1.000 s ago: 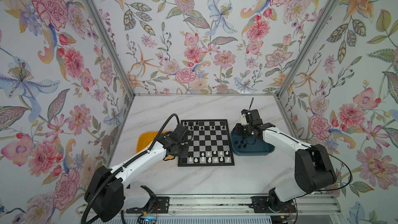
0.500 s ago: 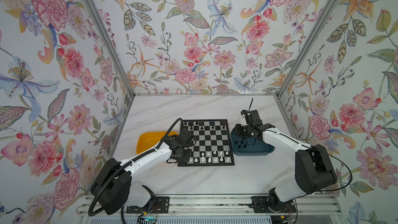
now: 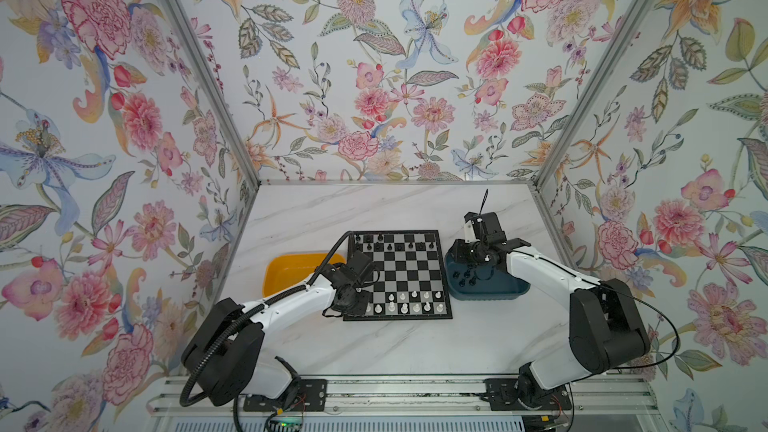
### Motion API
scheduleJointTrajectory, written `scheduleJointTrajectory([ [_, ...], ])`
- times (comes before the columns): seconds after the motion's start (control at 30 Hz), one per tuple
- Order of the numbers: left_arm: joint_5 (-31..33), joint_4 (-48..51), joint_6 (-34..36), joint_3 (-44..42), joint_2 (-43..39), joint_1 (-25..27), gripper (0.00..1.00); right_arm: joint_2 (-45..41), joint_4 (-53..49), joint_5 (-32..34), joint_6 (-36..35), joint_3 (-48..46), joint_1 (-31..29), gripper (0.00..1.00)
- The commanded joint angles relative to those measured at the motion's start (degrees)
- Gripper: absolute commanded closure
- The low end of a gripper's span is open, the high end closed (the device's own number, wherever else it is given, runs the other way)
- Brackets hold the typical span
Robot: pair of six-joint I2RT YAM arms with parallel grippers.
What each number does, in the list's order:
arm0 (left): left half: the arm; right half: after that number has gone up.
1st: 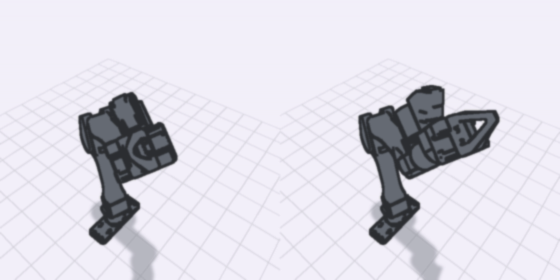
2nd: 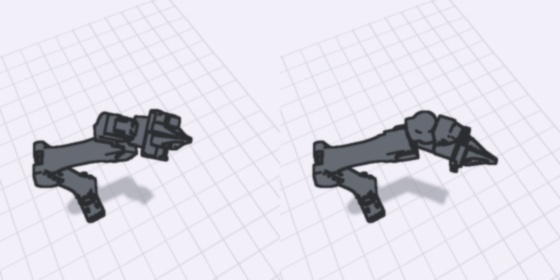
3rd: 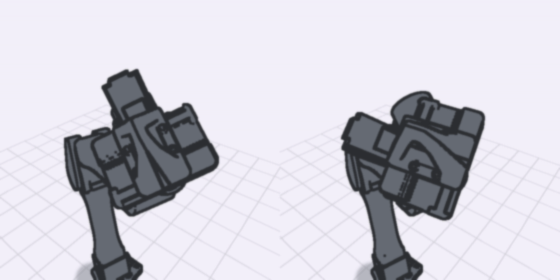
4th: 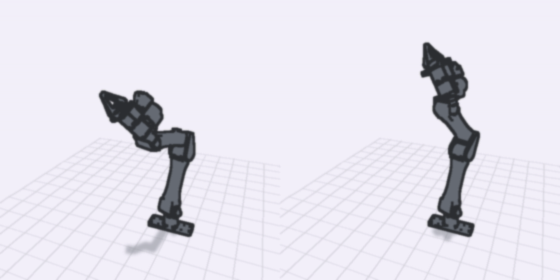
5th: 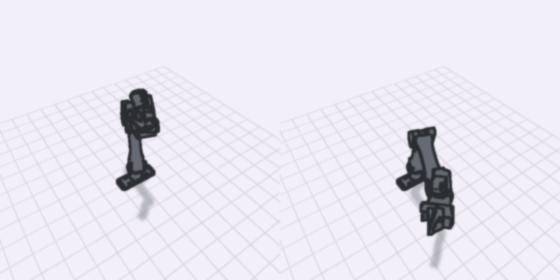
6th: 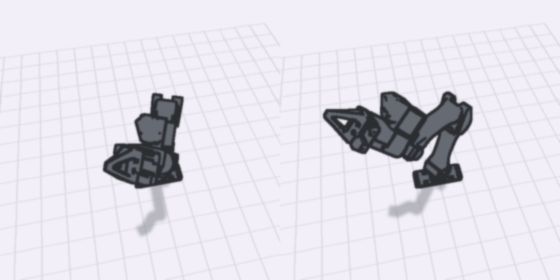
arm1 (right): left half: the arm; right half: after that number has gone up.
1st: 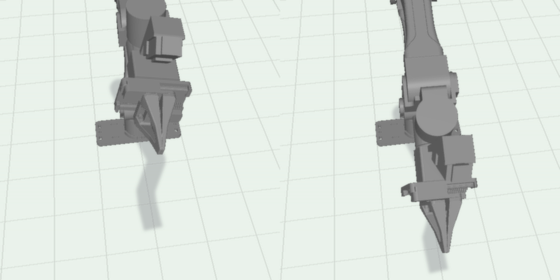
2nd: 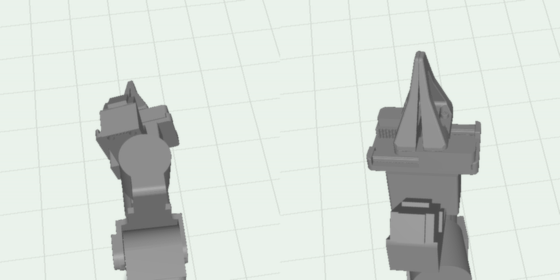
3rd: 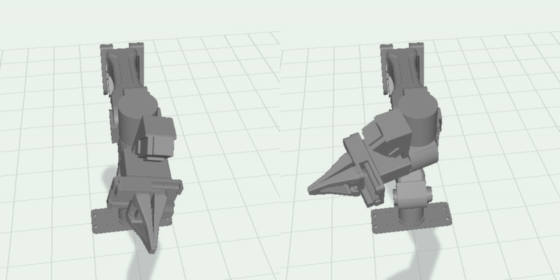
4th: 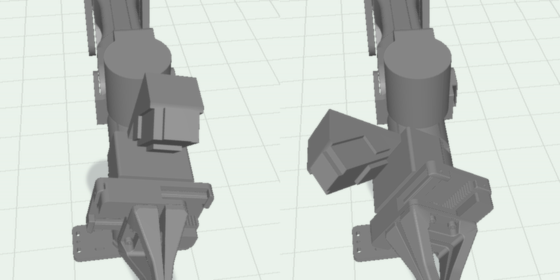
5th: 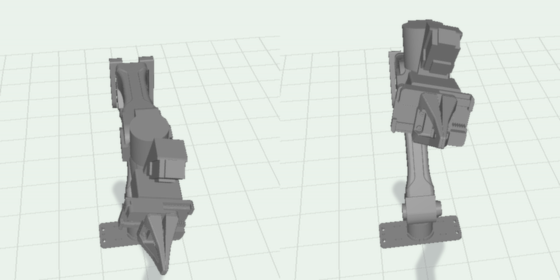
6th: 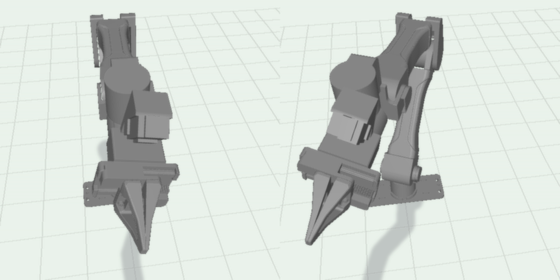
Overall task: Set up the chess pieces on the board
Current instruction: 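Lower the white piece onto the near corner square and open the left gripper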
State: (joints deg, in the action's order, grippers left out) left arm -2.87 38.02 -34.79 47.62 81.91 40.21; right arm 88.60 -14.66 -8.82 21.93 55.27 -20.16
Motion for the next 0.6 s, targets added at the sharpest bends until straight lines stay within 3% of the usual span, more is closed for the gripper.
scheduleJointTrajectory([
  [0.0,-0.99,-0.31,-0.47,-0.77,0.86,0.66,0.85,0.44,1.05,-0.76,0.64,-1.10,-0.23,0.67],
  [0.57,-1.35,-0.36,-0.20,-0.42,2.20,0.66,0.75,1.49,1.26,-0.93,0.74,-0.85,-0.32,0.67],
])
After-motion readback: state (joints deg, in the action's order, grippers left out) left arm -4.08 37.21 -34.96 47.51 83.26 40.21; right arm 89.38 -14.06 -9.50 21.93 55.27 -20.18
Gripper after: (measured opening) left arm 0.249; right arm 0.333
